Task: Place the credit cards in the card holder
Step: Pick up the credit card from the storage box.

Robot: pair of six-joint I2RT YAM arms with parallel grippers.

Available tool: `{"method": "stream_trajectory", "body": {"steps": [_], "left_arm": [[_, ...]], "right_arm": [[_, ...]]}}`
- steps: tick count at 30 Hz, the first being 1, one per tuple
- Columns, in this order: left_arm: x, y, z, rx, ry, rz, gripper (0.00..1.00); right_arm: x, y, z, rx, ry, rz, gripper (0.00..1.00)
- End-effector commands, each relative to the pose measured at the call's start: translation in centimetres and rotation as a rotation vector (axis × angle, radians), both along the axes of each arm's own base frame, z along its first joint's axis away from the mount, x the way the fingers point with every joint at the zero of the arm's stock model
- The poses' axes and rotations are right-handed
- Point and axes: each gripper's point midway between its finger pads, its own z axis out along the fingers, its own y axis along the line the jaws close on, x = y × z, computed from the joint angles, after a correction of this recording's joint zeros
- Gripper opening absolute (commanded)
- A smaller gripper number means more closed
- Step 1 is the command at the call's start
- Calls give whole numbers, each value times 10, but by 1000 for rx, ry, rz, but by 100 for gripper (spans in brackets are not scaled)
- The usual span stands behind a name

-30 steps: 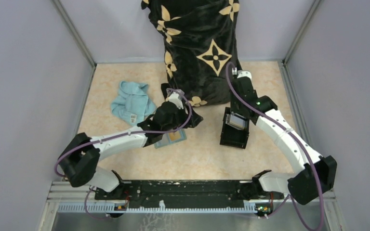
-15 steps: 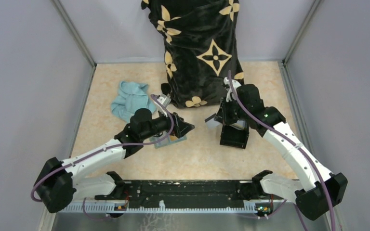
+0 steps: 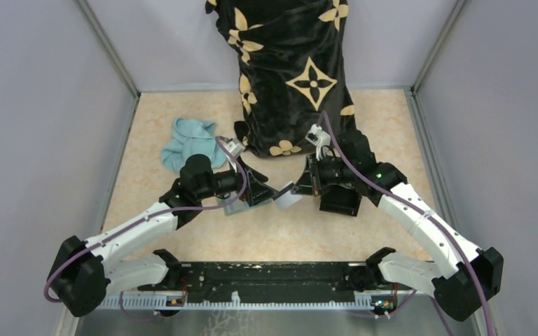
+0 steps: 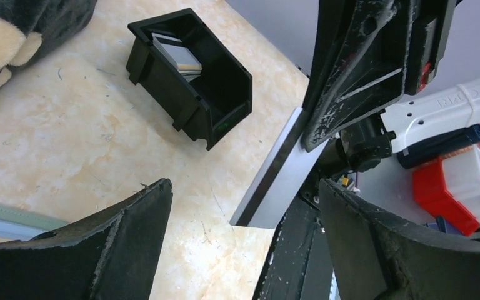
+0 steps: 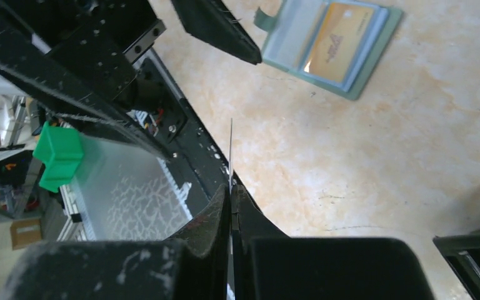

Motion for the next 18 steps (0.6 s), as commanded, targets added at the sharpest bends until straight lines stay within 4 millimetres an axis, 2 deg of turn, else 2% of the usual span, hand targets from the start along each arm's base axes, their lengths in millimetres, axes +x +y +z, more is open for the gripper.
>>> {"method": "stream_trajectory", "body": {"steps": [1,8,12,16,18], "left_arm": [[-12,5,-4,-17,27,-86,93],[-22,2,-8,-35,68,-200,90],[-30,-1,-11,-37,104,-280,86],[-36,-4,-14,-37,138,-347,80],[-39,-5,-12,-46,143,-377,73]], "right_arm": [[-15,14,25,126,-30,97,0],[-22,25,21,179,23,175,0],[-19,30,18,186,39,193,0],[-15,34,13,179,56,195,0],[-13,35,10,175,68,195,0]]}}
